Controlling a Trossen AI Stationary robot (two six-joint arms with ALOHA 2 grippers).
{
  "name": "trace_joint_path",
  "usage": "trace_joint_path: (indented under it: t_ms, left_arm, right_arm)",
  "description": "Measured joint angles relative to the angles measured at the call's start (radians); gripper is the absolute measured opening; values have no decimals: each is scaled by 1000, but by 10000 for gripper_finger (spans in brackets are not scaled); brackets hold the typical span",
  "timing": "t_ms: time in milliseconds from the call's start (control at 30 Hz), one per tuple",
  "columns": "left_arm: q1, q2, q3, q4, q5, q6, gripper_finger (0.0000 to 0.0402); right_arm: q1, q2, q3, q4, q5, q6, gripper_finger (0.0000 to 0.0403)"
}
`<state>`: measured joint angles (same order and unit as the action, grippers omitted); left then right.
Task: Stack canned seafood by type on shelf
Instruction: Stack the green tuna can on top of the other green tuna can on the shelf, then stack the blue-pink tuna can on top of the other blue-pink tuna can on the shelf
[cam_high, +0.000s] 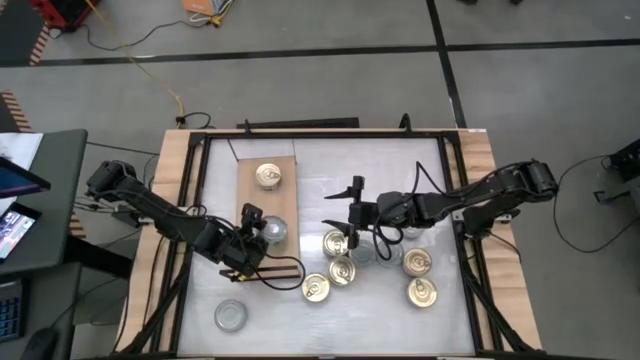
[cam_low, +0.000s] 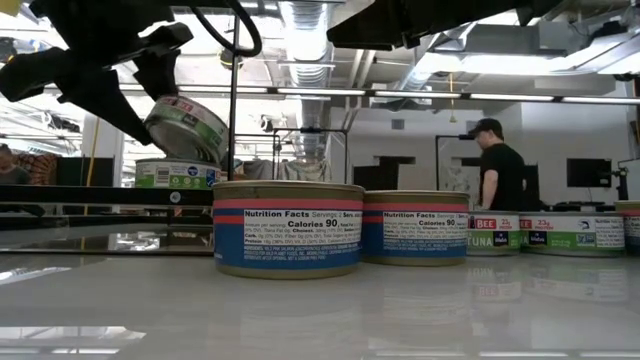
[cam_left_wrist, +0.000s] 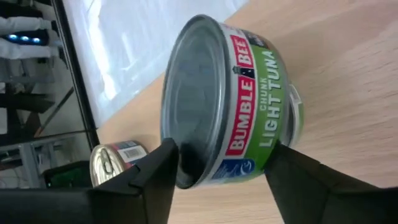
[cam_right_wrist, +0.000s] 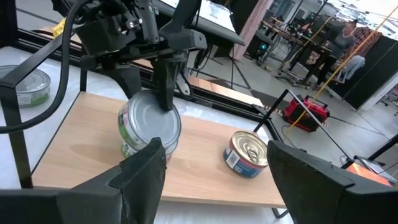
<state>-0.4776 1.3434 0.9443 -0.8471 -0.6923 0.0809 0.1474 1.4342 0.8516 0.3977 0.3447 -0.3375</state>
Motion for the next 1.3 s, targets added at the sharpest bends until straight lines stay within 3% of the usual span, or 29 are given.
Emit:
trace_joint_path:
  t_ms: [567, 733, 967, 1133, 1300]
  left_arm:
    - [20, -2, 18, -136, 49, -90, 247]
    - [19, -6, 151, -242, -50, -139, 247]
    - [14, -68, 298, -221, -72, -157, 247]
    - [14, -124, 304, -192, -94, -180, 247]
    - [1, -214, 246, 22, -26, -122, 247]
  right_arm:
    - [-2, 0, 0, -2, -1, 22, 312]
    - [-12, 0, 0, -76, -10, 98, 311]
    - [-118, 27, 0, -277, -244, 370, 295]
    - [-140, 102, -2, -392, -317, 452, 290]
    - [-187, 203, -2, -434, -440, 502, 290]
